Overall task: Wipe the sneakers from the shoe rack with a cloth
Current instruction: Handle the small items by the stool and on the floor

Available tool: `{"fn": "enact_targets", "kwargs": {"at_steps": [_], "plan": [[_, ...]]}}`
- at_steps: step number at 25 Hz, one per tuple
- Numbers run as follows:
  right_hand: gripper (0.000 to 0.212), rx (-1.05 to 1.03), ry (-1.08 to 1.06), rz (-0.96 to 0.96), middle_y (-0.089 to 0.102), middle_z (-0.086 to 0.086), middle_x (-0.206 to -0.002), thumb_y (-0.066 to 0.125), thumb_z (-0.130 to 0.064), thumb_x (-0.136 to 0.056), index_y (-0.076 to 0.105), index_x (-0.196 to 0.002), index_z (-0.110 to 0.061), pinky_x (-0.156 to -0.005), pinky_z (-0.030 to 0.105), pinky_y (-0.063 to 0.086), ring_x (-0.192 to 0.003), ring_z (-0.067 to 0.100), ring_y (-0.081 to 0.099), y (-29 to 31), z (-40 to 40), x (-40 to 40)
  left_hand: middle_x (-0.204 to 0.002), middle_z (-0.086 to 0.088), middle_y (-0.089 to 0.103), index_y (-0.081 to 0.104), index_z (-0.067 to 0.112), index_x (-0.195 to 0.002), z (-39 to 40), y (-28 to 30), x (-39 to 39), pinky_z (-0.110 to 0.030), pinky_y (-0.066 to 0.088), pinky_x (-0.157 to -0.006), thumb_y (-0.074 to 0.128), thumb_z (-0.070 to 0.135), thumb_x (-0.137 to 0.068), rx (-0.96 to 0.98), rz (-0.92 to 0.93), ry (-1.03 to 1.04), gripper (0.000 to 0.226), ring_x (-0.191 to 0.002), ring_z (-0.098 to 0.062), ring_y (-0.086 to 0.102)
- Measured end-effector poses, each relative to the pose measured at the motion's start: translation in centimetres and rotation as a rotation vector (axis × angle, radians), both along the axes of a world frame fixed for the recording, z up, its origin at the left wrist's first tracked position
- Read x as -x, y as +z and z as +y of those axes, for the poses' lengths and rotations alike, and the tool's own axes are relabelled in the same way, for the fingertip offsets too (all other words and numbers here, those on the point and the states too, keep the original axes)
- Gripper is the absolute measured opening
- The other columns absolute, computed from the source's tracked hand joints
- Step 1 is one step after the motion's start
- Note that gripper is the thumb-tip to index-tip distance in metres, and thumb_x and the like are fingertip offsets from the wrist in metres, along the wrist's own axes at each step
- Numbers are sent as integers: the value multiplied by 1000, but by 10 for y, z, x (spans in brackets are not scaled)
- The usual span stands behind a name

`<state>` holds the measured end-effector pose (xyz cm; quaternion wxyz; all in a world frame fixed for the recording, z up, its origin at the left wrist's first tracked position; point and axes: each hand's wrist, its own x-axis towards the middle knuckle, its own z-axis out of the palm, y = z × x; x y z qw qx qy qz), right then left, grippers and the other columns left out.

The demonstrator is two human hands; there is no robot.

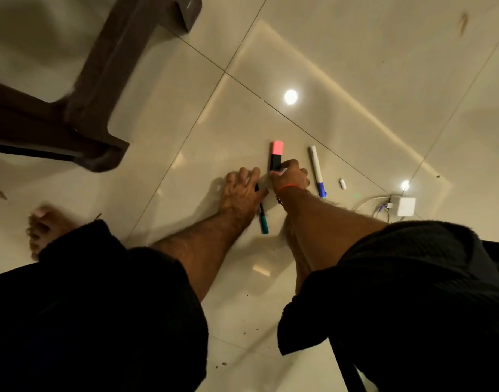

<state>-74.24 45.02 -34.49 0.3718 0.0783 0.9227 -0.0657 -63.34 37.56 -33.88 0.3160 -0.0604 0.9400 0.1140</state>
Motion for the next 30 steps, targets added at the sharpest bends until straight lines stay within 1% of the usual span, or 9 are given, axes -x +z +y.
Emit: {"fn": "enact_targets", "kwargs": {"at_steps": [5, 9, 12, 14, 19, 22, 24, 27, 30], "plan": [[40, -52, -64, -56, 54, 11, -122, 63, -37, -93, 54, -127, -17, -99, 48, 46, -116, 34, 51, -10, -4, -2, -145, -12, 31, 52, 29, -134, -14, 0, -11, -49, 30, -107, 64, 29, -91, 85, 15, -62, 44, -131, -35, 32], [32, 69, -209, -55, 64, 6, -101, 73, -31, -86, 63, -112, -16, -89, 39, 53, -98, 28, 62, -2, -16, 4, -128, -6, 53, 56, 25, -126, -45, 11, -42, -45, 35, -96, 59, 25, -96, 42, 34, 162, 30, -118, -31, 45], [19, 184, -318, 4, 67, 8, -102, 71, -22, -87, 67, -106, -18, -56, 16, 47, -81, 22, 60, 14, -28, 4, -113, 0, 62, 63, 25, -110, -79, 29, -61, -42, 39, -89, 57, 38, -100, -46, 87, 517, 18, -107, -27, 54], [14, 275, -368, 47, 67, 8, -99, 70, -21, -88, 70, -102, -19, -38, 12, 35, -70, 18, 56, 33, -42, -4, -110, -1, 65, 64, 23, -107, -100, 48, -66, -41, 40, -85, 59, 39, -99, -80, 124, 688, 18, -103, -28, 58], [11, 531, -538, 105, 72, 7, -91, 77, -18, -81, 73, -90, -19, -60, 21, 45, -71, 19, 58, 77, -65, -32, -104, -8, 64, 64, 13, -102, -131, 107, -61, -42, 51, -78, 61, 31, -100, -229, 291, 934, 18, -95, -30, 61], [9, 760, -677, 149, 73, 12, -83, 78, -18, -78, 70, -82, -18, -70, 36, 55, -67, 21, 60, 118, -87, -40, -97, -11, 65, 62, 9, -96, -146, 152, -54, -44, 53, -79, 64, 26, -98, -306, 436, 972, 17, -88, -30, 61], [13, 965, -725, 149, 69, 9, -79, 76, -10, -83, 64, -82, -16, -67, 35, 55, -68, 23, 61, 161, -110, -36, -94, -9, 67, 63, 8, -96, -161, 192, -50, -44, 52, -80, 67, 25, -96, -309, 570, 939, 17, -86, -27, 61], [15, 1236, -656, 176, 67, 9, -84, 73, -4, -86, 61, -89, -12, -64, 32, 54, -72, 24, 63, 234, -146, -23, -97, -2, 63, 63, 10, -111, -179, 264, -41, -41, 54, -82, 68, 23, -96, -315, 788, 853, 20, -85, -17, 57], [16, 1445, -530, 247, 67, 8, -82, 74, -5, -86, 61, -90, -14, -61, 30, 53, -69, 22, 63, 315, -183, -17, -97, 3, 60, 55, 18, -135, -196, 349, -38, -31, 57, -79, 67, 19, -95, -368, 967, 786, 42, -79, -12, 57]]}}
